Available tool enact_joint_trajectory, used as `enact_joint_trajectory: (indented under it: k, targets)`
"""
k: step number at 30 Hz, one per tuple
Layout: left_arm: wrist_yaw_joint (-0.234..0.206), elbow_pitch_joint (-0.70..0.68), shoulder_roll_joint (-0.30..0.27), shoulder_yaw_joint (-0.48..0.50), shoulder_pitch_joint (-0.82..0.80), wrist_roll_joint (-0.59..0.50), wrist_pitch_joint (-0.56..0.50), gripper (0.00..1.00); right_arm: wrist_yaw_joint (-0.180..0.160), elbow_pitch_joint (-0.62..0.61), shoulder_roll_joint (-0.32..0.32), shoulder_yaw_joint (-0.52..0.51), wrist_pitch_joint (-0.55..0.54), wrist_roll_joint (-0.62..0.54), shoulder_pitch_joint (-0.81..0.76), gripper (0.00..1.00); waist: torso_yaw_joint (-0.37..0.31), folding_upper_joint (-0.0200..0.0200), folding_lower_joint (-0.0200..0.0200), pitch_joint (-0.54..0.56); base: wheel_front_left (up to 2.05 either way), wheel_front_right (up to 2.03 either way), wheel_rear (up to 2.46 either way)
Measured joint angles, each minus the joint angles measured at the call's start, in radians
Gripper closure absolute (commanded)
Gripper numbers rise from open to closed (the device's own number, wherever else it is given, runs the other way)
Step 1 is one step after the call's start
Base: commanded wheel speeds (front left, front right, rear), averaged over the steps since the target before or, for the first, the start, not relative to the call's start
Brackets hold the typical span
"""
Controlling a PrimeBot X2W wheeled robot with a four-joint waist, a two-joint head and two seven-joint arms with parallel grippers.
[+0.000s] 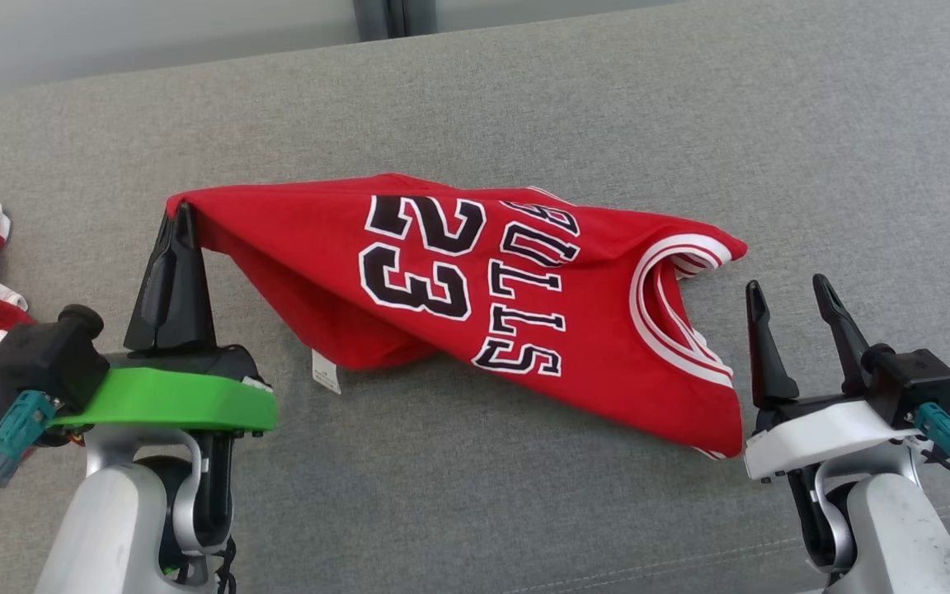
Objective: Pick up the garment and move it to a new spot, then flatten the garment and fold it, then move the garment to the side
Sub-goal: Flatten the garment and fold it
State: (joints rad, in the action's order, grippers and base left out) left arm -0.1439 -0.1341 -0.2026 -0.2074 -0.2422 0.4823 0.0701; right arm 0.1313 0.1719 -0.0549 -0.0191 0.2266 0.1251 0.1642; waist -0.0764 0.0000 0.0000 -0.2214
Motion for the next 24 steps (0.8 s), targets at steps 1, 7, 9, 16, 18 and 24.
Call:
enact_joint_trajectory:
  k: [1,7,9,16,18,24]
  targets:
    - [-0.001,0.012,-0.001,0.004,-0.002,0.001,-0.005,1.0,0.0,-0.002,0.0,0.004,-0.002,0.0,0.001,0.0,0.0,0.0,0.0,-0.003,0.0,0.0,0.0]
    - [0.023,0.276,-0.03,-0.007,-0.151,-0.018,-0.022,1.0,0.0,-0.012,-0.002,0.03,-0.006,0.001,0.023,0.0,-0.025,0.0,0.0,-0.038,0.0,0.0,0.0]
    - [0.038,0.39,-0.029,-0.017,-0.223,-0.036,-0.012,1.0,0.0,-0.019,-0.003,0.034,-0.006,0.001,0.032,0.0,-0.04,0.0,0.0,-0.052,0.0,0.0,0.0]
    - [0.074,0.686,-0.006,-0.047,-0.407,-0.064,0.066,1.0,0.0,-0.022,-0.002,0.037,-0.001,0.004,0.052,0.0,-0.095,0.0,0.0,-0.105,0.0,0.0,0.0]
    - [0.079,0.75,-0.003,-0.049,-0.442,-0.069,0.092,1.0,0.0,-0.022,-0.002,0.038,0.004,0.005,0.054,0.0,-0.107,0.0,0.0,-0.12,0.0,0.0,0.0]
    - [0.062,0.903,-0.017,-0.038,-0.551,-0.092,0.144,1.0,0.0,-0.021,-0.001,0.04,0.006,0.005,0.07,0.0,-0.126,0.0,0.0,-0.159,0.0,0.0,0.0]
